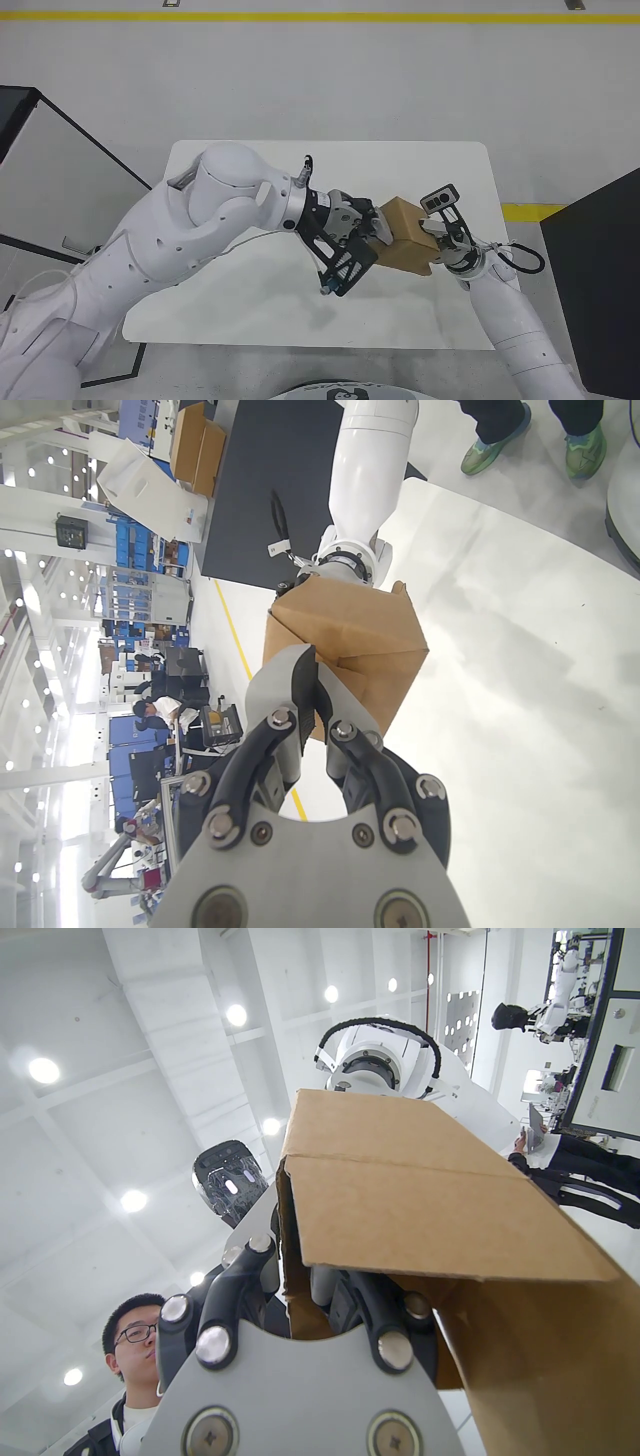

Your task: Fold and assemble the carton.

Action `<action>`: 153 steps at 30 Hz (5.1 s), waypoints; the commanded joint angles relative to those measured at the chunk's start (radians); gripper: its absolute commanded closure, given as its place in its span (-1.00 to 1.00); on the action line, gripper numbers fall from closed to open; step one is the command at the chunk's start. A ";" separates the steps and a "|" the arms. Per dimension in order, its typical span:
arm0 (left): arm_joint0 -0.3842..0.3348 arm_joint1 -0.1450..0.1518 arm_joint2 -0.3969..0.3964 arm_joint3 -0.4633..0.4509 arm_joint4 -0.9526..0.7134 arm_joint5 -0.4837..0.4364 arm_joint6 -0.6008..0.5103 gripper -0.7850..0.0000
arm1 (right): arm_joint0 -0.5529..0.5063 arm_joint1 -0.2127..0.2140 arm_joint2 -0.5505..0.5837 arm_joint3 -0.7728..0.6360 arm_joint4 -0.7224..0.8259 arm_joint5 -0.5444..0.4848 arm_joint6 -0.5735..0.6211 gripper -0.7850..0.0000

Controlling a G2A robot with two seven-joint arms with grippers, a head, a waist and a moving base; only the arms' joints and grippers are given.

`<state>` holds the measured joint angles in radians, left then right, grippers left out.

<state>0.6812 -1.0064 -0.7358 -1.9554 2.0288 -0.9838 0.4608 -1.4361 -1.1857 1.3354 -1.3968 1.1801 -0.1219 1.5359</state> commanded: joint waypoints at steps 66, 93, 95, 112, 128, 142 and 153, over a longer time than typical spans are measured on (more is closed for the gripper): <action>-0.012 -0.005 0.014 0.010 -0.021 0.012 -0.051 1.00 | 0.000 0.000 0.000 0.000 0.000 0.000 0.000 1.00; -0.015 -0.004 0.052 0.000 0.013 0.014 -0.027 1.00 | 0.000 0.000 0.000 0.000 0.000 0.000 0.000 1.00; -0.022 -0.009 0.061 0.004 0.010 0.016 -0.035 1.00 | 0.000 0.000 0.000 0.000 0.000 0.000 0.000 1.00; -0.043 -0.029 0.081 0.008 -0.026 0.013 -0.088 1.00 | 0.000 0.000 0.000 0.000 0.000 0.000 0.000 1.00; -0.019 -0.013 0.015 0.006 -0.040 0.011 -0.096 1.00 | 0.000 0.000 0.000 0.000 0.000 0.000 0.000 1.00; 0.010 0.003 -0.023 -0.020 -0.031 0.006 -0.091 1.00 | 0.000 0.000 0.000 0.000 0.000 0.000 0.000 1.00; 0.037 0.033 -0.141 -0.019 -0.062 -0.020 -0.060 1.00 | 0.000 0.000 0.000 0.000 0.000 0.000 0.000 1.00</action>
<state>0.7136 -0.9783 -0.8598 -1.9768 1.9684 -1.0003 0.3919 -1.4361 -1.1857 1.3354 -1.3968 1.1801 -0.1219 1.5359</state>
